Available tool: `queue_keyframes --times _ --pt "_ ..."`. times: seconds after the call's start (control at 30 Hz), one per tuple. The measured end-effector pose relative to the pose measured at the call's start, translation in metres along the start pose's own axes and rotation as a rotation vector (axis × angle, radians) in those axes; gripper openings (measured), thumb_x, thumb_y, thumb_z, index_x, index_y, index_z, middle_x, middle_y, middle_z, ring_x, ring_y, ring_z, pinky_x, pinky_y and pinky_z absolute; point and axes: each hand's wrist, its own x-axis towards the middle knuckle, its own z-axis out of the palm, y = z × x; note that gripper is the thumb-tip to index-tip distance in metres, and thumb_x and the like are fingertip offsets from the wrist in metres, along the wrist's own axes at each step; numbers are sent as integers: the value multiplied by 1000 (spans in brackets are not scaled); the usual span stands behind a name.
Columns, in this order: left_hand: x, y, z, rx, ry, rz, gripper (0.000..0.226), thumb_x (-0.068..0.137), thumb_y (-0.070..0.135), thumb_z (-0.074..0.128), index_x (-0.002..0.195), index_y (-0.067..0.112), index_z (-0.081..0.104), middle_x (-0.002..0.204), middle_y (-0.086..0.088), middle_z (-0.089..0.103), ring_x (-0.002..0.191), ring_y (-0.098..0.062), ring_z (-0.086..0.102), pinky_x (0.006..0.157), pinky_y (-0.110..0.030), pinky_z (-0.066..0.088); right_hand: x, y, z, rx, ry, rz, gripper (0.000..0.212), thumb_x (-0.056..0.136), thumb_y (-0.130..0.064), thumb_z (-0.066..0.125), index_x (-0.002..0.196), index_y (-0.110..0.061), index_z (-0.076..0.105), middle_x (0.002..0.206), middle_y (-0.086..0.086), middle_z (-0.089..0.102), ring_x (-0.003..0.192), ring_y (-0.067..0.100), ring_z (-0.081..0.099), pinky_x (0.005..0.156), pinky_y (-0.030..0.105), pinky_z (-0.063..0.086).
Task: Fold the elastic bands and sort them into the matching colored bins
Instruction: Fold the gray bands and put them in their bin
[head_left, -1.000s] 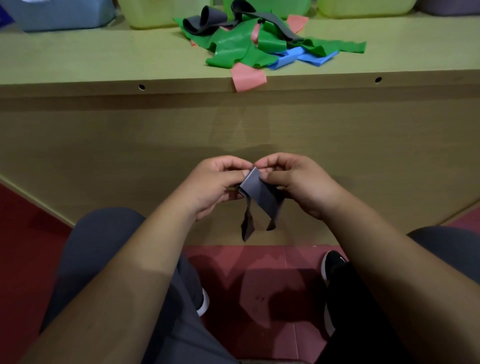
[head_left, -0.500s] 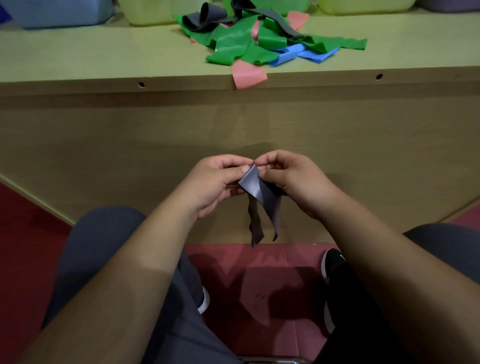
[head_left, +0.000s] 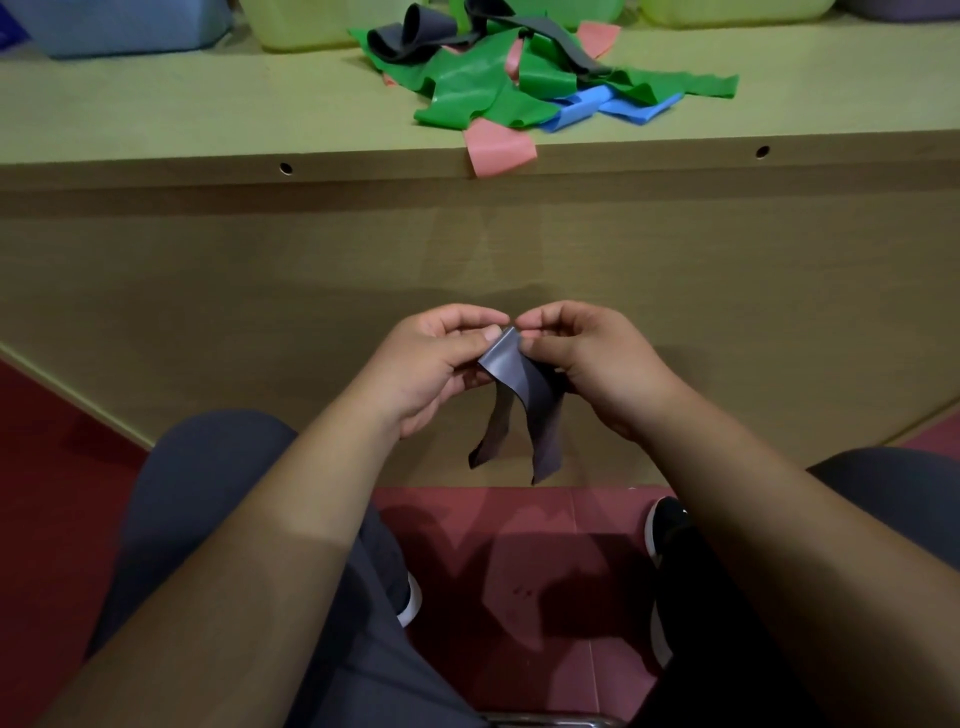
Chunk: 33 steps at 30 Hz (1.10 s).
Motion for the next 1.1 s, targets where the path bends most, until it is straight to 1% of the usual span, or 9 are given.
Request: queue_keyframes --times 0.23,0.4,0.6,0.8,0.93,1.03,1.1 --pt "-2 -1 1 -26 -1 -7 14 101 8 67 113 5 74 94 -6 75 85 -12 72 69 -23 59 -2 0 1 24 -16 7 14 99 -7 71 103 -19 74 84 -14 75 78 0 68 72 19 50" --pt "-4 1 1 -22 -5 -6 14 100 7 68 112 4 75 95 -8 78 82 -12 73 68 -22 58 -4 0 1 -10 -8 -1 12 99 -9 72 104 -20 75 82 -15 75 75 -3 67 68 15 49" --pt "-5 1 1 24 6 21 15 99 7 70 112 4 77 98 -10 78 86 -14 73 72 -24 59 -5 1 3 -51 6 1 14 97 -10 71 102 -22 75 88 -6 75 80 8 65 75 28 48" --pt "-7 0 1 94 16 42 15 97 8 72 110 8 79 103 -11 79 93 -18 74 78 -29 59 -7 0 4 -51 -4 8 16 98 -7 69 101 -22 73 90 -5 72 80 8 63 75 26 47" --pt "-10 3 3 142 26 71 13 97 10 74 107 15 81 98 -4 79 90 -13 74 76 -30 60 -6 3 5 -60 0 13 15 97 -8 70 103 -22 73 89 -2 73 77 10 62 72 28 47" --pt "-14 5 2 177 5 109 13 97 14 75 108 17 81 102 -4 79 92 -11 73 76 -31 59 -4 4 4 -46 12 8 18 97 -6 69 105 -21 75 94 -2 77 83 9 66 77 29 49" --pt "-15 6 0 200 -16 138 17 95 13 78 111 16 80 104 -4 80 94 -11 72 78 -31 57 -4 3 3 -31 9 11 18 97 -7 69 107 -20 77 99 -2 80 87 8 70 78 26 51"
